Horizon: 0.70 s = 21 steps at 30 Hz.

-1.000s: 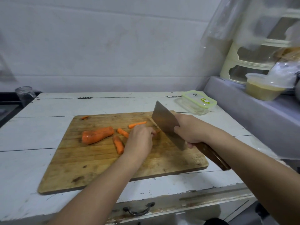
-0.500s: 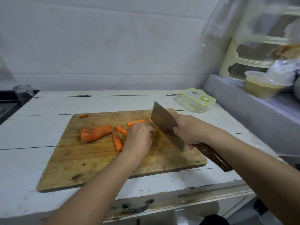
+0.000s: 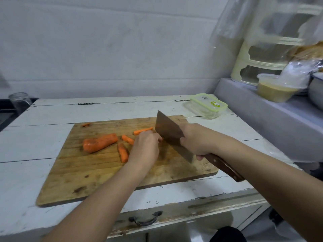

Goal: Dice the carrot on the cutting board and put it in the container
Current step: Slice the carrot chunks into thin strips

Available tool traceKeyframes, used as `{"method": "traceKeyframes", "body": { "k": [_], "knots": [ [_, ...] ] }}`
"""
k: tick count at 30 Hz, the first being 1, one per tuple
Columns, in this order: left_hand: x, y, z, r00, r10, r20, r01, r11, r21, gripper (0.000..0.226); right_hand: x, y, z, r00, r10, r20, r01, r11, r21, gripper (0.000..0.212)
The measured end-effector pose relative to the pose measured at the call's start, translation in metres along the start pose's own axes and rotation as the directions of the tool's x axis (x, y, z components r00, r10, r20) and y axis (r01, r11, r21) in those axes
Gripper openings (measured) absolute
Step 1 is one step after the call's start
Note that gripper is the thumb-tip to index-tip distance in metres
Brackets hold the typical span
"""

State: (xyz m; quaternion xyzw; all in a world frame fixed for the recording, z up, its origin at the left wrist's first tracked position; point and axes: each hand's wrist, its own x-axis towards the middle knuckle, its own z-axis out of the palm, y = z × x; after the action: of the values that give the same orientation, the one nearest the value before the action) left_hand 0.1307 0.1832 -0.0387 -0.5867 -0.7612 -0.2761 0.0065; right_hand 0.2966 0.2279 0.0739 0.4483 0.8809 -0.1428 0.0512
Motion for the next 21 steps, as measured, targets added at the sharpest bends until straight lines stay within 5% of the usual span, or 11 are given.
{"method": "traceKeyframes", "body": {
  "k": [2, 5, 13, 21],
  "knots": [
    [-0.001, 0.000, 0.000, 1.000, -0.001, -0.020, 0.001, 1.000, 0.014, 0.031, -0.003, 0.005, -0.004, 1.000, -0.009, -0.013, 0.009, 1.000, -0.010, 0.029],
    [0.001, -0.001, 0.001, 1.000, -0.014, -0.020, 0.014, 1.000, -0.010, 0.032, -0.017, 0.012, -0.009, 1.000, -0.019, -0.025, 0.020, 0.999, 0.027, 0.008],
    [-0.002, 0.005, -0.003, 0.998, -0.060, -0.015, 0.060, 0.998, 0.029, 0.034, -0.016, 0.004, 0.005, 1.000, 0.003, 0.012, -0.003, 1.000, -0.022, 0.008],
    [-0.002, 0.001, -0.004, 0.998, -0.054, 0.007, 0.055, 0.998, -0.023, 0.028, 0.001, 0.012, -0.004, 0.999, 0.019, -0.042, -0.020, 0.999, -0.028, 0.023]
  ]
}}
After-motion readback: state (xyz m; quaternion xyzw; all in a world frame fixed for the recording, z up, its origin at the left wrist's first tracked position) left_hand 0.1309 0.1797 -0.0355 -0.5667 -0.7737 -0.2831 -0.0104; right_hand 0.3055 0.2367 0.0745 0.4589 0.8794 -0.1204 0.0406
